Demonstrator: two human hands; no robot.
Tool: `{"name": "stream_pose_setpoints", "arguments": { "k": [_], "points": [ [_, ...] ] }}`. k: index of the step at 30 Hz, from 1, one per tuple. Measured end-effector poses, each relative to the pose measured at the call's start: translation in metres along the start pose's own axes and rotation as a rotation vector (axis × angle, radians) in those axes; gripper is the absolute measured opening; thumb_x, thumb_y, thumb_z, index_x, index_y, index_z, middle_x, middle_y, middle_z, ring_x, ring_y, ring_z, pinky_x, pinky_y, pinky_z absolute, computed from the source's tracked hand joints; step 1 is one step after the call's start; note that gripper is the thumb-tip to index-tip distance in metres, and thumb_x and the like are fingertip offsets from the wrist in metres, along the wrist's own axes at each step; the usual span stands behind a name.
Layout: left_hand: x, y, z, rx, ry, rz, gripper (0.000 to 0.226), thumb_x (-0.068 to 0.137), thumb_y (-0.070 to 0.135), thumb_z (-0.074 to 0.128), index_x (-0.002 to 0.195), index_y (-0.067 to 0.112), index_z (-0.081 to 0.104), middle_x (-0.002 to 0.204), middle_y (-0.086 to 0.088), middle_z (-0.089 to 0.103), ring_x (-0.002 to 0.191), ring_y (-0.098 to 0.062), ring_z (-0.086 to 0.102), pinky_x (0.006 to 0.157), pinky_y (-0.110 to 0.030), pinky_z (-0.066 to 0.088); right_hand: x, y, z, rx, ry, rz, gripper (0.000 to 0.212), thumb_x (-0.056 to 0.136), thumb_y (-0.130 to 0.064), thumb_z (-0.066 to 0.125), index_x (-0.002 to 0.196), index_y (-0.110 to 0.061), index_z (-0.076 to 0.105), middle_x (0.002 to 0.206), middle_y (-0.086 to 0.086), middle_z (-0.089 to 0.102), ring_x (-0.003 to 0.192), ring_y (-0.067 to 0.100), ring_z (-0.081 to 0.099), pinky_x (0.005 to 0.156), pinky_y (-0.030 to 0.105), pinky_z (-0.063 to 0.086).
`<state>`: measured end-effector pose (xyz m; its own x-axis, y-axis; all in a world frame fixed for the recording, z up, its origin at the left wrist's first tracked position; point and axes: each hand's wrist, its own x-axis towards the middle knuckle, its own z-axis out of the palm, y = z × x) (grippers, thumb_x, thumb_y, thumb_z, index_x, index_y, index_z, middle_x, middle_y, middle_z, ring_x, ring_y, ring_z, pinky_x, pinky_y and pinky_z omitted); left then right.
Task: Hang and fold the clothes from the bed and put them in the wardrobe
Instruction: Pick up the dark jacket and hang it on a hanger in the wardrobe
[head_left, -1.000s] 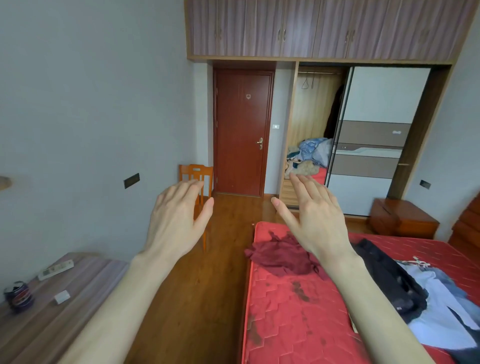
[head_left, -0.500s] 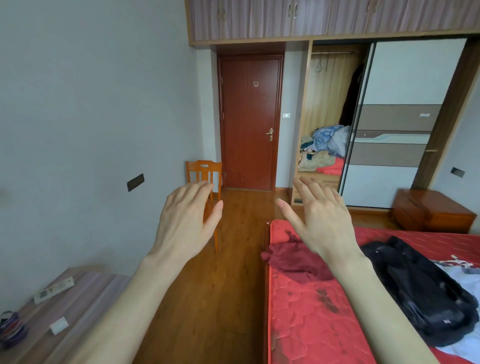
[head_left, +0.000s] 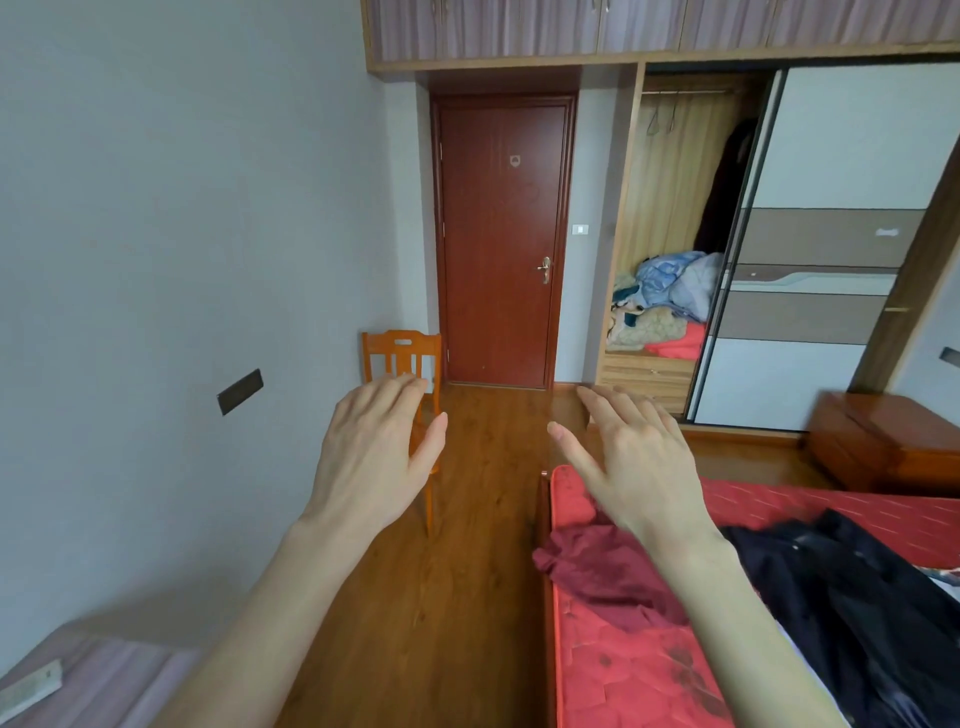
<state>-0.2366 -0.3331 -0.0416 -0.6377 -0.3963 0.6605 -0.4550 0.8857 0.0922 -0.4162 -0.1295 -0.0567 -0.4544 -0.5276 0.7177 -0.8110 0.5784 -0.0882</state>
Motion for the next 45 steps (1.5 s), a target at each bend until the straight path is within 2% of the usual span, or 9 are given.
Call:
{"name": "stream_pose_setpoints", "arguments": {
  "k": [4,8,15,21,26,35,45],
  "points": [
    [0.041,-0.018,0.039,-0.027,0.007,-0.001,0.049,0.105,0.048,0.051,0.138,0.014,0.063,0.140,-0.007,0.066,0.130,-0.029,0.062,0.108,-0.045,0.047,0.038,0.009,0.040,-0.008,-0.023,0.014,0.067,0.102,-0.066,0.038,0.137,-0.015,0.065,0.135,0.004,0.068,0.128,0.027,0.060,0.109,0.045,0.045],
    [0.086,-0.038,0.088,-0.072,-0.029,0.014,0.057,0.104,0.052,0.039,0.143,0.015,0.060,0.144,-0.005,0.063,0.135,-0.027,0.057,0.111,-0.045,0.046,0.076,0.019,0.085,-0.033,-0.050,0.027,0.067,0.103,-0.066,0.036,0.140,-0.016,0.062,0.134,0.004,0.067,0.128,0.027,0.060,0.108,0.045,0.046],
    [0.185,-0.090,0.182,-0.126,-0.045,0.045,0.058,0.103,0.052,0.037,0.142,0.016,0.061,0.145,-0.005,0.062,0.136,-0.026,0.057,0.111,-0.047,0.047,0.168,0.032,0.182,-0.058,-0.038,0.059,0.054,0.102,-0.055,0.047,0.135,-0.016,0.064,0.130,0.004,0.069,0.125,0.029,0.062,0.103,0.046,0.049],
    [0.272,-0.142,0.245,-0.182,-0.044,0.051,0.059,0.103,0.053,0.036,0.143,0.017,0.060,0.146,-0.004,0.062,0.137,-0.026,0.056,0.113,-0.048,0.047,0.251,0.034,0.255,-0.080,-0.062,0.110,0.054,0.102,-0.053,0.044,0.140,-0.017,0.061,0.136,0.003,0.066,0.129,0.028,0.059,0.104,0.046,0.048],
    [0.333,-0.169,0.295,-0.228,-0.053,0.049,0.060,0.104,0.055,0.034,0.146,0.019,0.058,0.149,-0.003,0.059,0.139,-0.024,0.054,0.114,-0.048,0.047,0.296,0.048,0.303,-0.133,-0.074,0.126,0.047,0.103,-0.046,0.056,0.140,-0.018,0.061,0.139,0.003,0.065,0.129,0.028,0.059,0.104,0.046,0.048],
    [0.432,-0.177,0.391,-0.252,-0.068,0.128,0.059,0.103,0.053,0.037,0.143,0.018,0.060,0.147,-0.004,0.061,0.137,-0.026,0.057,0.113,-0.046,0.044,0.375,0.085,0.389,-0.167,-0.052,0.180,0.054,0.103,-0.052,0.043,0.142,-0.019,0.060,0.140,0.003,0.064,0.133,0.027,0.056,0.108,0.044,0.046],
    [0.577,-0.166,0.533,-0.236,-0.092,0.178,0.060,0.103,0.055,0.035,0.145,0.020,0.059,0.148,-0.002,0.060,0.138,-0.025,0.056,0.114,-0.046,0.044,0.490,0.181,0.515,-0.120,-0.005,0.211,0.063,0.105,-0.059,0.034,0.145,-0.017,0.058,0.142,0.005,0.063,0.135,0.026,0.055,0.112,0.045,0.045]
  ]
}}
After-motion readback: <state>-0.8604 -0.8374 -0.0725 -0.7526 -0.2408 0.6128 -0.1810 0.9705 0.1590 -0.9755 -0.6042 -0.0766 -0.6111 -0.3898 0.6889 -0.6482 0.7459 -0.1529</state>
